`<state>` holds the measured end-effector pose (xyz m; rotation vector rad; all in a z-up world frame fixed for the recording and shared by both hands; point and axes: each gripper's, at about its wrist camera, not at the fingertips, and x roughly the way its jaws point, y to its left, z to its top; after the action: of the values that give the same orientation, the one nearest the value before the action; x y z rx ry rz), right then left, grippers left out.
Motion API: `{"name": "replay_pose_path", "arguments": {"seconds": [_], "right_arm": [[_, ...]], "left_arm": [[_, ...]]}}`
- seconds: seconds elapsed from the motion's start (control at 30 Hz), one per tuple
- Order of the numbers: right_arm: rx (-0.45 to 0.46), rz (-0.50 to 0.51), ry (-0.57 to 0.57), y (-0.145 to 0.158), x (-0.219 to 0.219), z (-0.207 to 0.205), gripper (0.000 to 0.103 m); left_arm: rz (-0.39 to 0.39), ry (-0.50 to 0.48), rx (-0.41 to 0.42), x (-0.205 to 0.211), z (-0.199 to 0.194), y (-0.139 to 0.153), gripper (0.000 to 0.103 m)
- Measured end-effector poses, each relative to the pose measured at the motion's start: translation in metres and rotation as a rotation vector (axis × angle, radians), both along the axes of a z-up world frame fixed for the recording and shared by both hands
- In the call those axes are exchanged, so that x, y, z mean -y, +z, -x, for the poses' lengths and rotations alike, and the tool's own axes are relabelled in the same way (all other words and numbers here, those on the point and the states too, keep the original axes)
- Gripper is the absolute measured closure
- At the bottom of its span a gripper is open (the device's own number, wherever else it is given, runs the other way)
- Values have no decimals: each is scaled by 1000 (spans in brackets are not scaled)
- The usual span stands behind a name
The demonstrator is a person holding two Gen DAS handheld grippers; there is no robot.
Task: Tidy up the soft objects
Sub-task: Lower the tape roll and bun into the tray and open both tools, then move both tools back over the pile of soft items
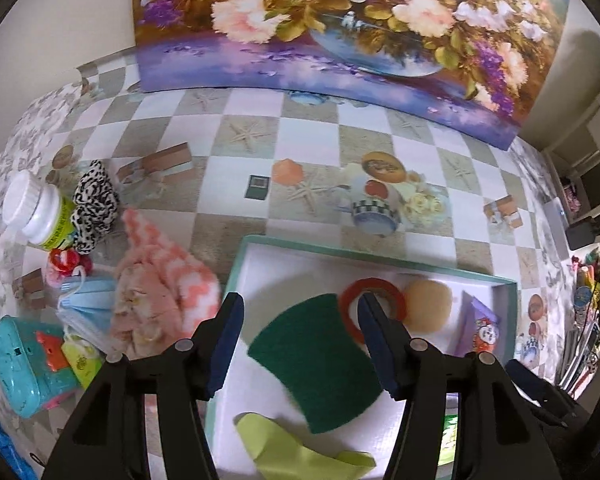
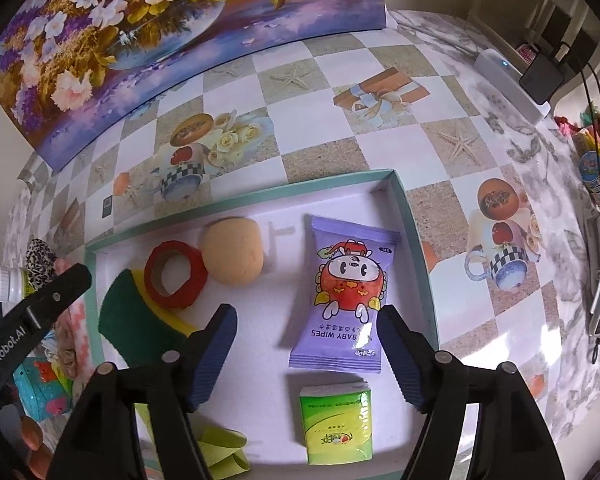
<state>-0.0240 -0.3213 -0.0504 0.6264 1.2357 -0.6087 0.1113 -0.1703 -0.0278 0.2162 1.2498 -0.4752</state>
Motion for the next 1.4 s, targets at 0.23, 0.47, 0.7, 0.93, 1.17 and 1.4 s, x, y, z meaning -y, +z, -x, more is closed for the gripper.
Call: {"name": "replay_pose_path", "arguments": {"seconds": [0.23,0.47,0.7,0.93,1.17,1.4], "right_arm": [[-9,58,-4,3,1,0,1],[-2,80,14,10,-5,-4,1],[41,97,38,26,-20,-12,1],[68,135,75,48,-39,-25,1],[132,172,121,75,-64,-38,1],[120,160,181,67,-94,-59,1]], "left_arm": [[-12,23,-31,-9,-8,-8,42],[1,54,-17,-22,-16,-2,23],[19,96,42,-41,-27,16,17],[10,138,98,-74,-40,36,17],[17,193,155,-122,-52,63,17],[-4,277,174,-172,-64,72,17]]}}
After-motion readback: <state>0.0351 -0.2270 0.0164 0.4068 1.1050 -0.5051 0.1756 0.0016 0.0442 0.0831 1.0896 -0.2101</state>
